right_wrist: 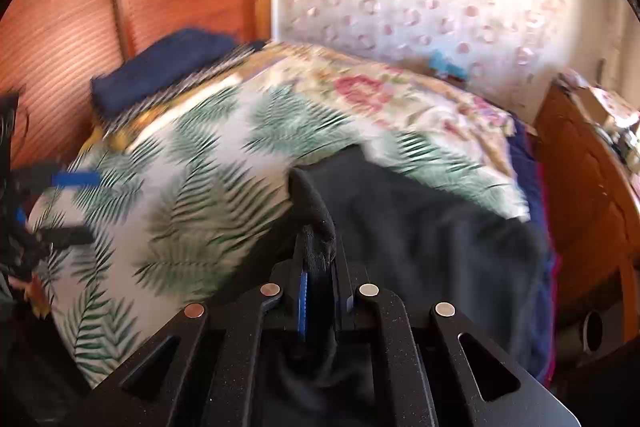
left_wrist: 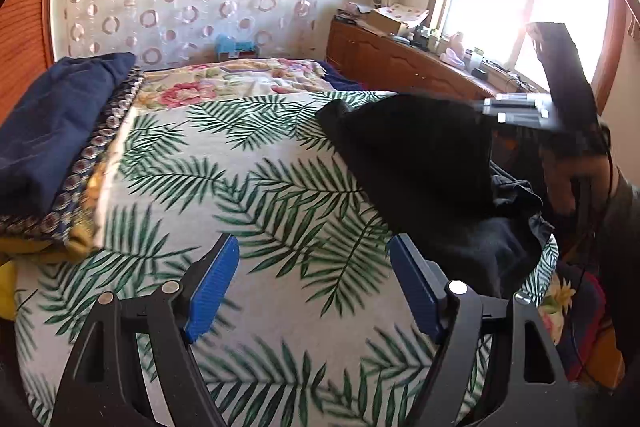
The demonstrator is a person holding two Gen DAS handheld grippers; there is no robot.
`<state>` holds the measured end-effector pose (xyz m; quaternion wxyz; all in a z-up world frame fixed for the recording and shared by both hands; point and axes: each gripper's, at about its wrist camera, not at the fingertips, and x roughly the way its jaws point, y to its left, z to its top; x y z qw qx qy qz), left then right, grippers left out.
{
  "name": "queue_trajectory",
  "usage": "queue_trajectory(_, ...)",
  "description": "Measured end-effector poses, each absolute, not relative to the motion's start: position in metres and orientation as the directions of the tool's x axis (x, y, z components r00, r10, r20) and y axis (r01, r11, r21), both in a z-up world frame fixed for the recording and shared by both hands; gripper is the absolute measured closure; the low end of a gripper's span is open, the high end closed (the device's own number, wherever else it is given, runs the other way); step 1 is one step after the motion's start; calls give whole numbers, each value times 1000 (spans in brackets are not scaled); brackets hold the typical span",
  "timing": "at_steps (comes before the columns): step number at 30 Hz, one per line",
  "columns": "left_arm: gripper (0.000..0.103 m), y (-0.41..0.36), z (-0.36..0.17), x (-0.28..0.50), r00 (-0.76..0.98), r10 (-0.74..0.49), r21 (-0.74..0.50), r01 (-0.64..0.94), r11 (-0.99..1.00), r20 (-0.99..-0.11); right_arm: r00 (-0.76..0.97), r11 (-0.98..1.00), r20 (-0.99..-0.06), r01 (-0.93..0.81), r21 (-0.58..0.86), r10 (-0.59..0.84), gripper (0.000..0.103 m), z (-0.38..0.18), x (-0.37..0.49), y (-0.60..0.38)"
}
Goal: Fold small clothes
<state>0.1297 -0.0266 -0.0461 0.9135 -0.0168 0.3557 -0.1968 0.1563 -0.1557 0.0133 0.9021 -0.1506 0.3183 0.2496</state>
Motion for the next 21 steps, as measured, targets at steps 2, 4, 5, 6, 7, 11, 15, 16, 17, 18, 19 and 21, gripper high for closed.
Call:
queue_trajectory(2,24,-34,-47,140,662,-377,-167,360,918,-648,700,854,-641,-504,-131,315,94,22,173,-176)
queue_trajectory(4,24,-41,-47,149,656,-381,-162,371,915,-651,714,872,-641,-469,-140,281,94,27,193,-196)
queue_trajectory(5,24,-45,-48,154,652,-385,-162,376,912,-654,719,878,-642,-455,-146,266,94,28,203,-206)
queue_trajectory(6,24,-49,-49,160,647,-387,-163,379,911,-657,724,884,-642,-443,-152,252,94,28,211,-214)
queue_trajectory(7,24,-53,-50,165,642,-388,-167,378,911,-662,730,891,-643,-425,-161,232,94,28,221,-222)
queue_trajectory(11,24,-72,-54,184,623,-398,-167,395,903,-674,725,910,-666,-379,-171,177,94,21,254,-239)
queue_trajectory(15,24,-87,-58,196,608,-403,-167,407,898,-685,703,922,-687,-366,-129,184,94,12,284,-246)
queue_trajectory(16,24,-90,-61,199,600,-404,-168,410,897,-690,701,924,-689,-363,-121,185,94,10,288,-246)
queue_trajectory(17,24,-93,-62,200,595,-404,-168,412,895,-695,698,928,-691,-357,-108,188,94,7,292,-245)
queue_trajectory(18,24,-95,-64,202,590,-402,-166,413,895,-700,696,932,-693,-348,-96,188,94,4,295,-244)
queue_trajectory(19,24,-96,-67,204,585,-399,-164,414,896,-706,693,936,-696,-341,-85,190,94,2,297,-247)
queue_trajectory(21,24,-98,-71,205,578,-393,-158,414,896,-715,691,943,-701,-322,-83,174,82,0,302,-249)
